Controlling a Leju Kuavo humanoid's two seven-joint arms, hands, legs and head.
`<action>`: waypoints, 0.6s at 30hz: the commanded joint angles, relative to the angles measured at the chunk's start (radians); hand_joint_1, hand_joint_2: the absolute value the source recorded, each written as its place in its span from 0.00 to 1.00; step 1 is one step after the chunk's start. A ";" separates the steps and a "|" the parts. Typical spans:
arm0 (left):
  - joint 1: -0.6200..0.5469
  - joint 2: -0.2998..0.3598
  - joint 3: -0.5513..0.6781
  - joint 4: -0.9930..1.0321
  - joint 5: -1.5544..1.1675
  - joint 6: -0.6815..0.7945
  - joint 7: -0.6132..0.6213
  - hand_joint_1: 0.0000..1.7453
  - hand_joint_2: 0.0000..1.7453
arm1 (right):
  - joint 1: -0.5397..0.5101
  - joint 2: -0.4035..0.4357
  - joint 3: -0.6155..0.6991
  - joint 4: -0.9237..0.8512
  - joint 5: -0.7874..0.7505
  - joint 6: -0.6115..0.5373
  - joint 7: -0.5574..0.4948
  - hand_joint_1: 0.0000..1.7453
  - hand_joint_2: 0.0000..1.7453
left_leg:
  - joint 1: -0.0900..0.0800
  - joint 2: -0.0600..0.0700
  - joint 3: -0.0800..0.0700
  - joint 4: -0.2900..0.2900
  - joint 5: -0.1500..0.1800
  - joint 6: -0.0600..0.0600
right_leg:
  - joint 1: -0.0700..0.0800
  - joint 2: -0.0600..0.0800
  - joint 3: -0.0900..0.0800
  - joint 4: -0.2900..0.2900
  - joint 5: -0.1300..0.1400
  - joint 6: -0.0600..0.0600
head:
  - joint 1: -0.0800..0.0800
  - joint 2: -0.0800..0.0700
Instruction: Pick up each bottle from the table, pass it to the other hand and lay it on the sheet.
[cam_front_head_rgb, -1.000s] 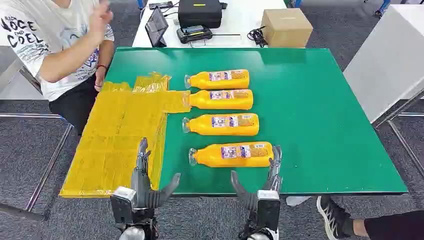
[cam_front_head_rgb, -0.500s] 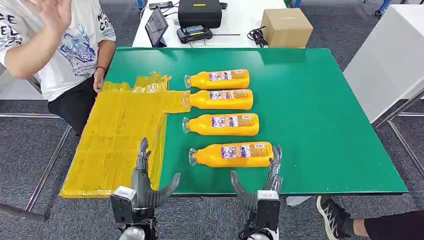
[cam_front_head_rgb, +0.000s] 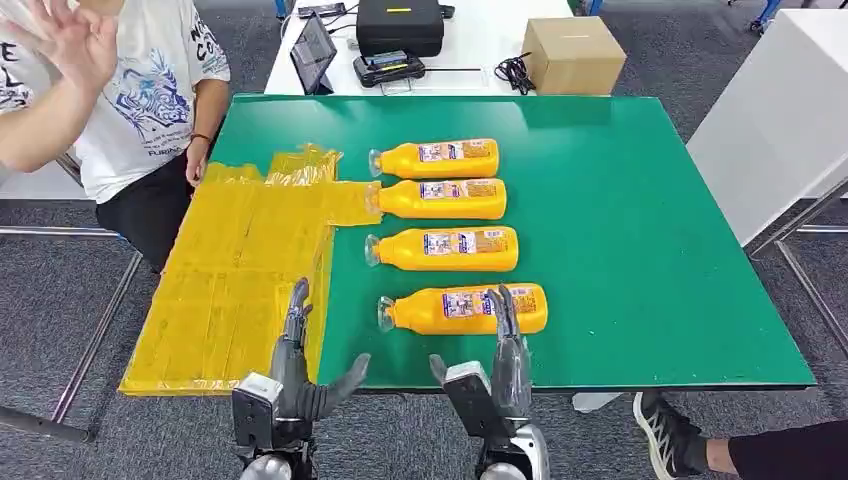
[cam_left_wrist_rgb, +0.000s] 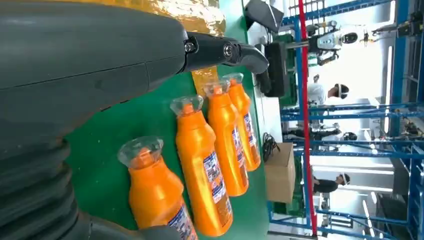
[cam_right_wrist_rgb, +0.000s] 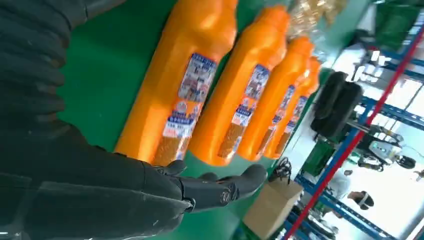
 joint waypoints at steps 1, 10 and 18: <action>-0.022 0.014 0.006 0.051 -0.003 -0.008 0.006 0.00 1.00 | -0.068 -0.036 -0.060 0.058 0.069 0.027 0.051 0.00 1.00 | 0.001 0.001 0.005 -0.002 -0.001 -0.001 | 0.001 0.001 0.005 -0.002 0.000 -0.002 | 0.000 0.000; -0.039 0.009 0.015 0.078 -0.016 -0.038 0.015 0.00 1.00 | -0.140 -0.069 -0.070 0.080 0.217 0.129 0.181 0.00 1.00 | 0.001 0.002 0.007 -0.001 -0.002 -0.002 | 0.002 0.002 0.007 -0.002 -0.001 -0.002 | 0.000 0.000; -0.050 0.009 0.021 0.091 -0.048 -0.063 0.041 0.00 1.00 | -0.284 -0.106 -0.029 0.273 0.368 0.237 0.367 0.00 1.00 | 0.001 0.002 0.004 -0.001 0.000 -0.001 | 0.001 0.001 0.004 -0.002 0.000 -0.001 | 0.000 0.000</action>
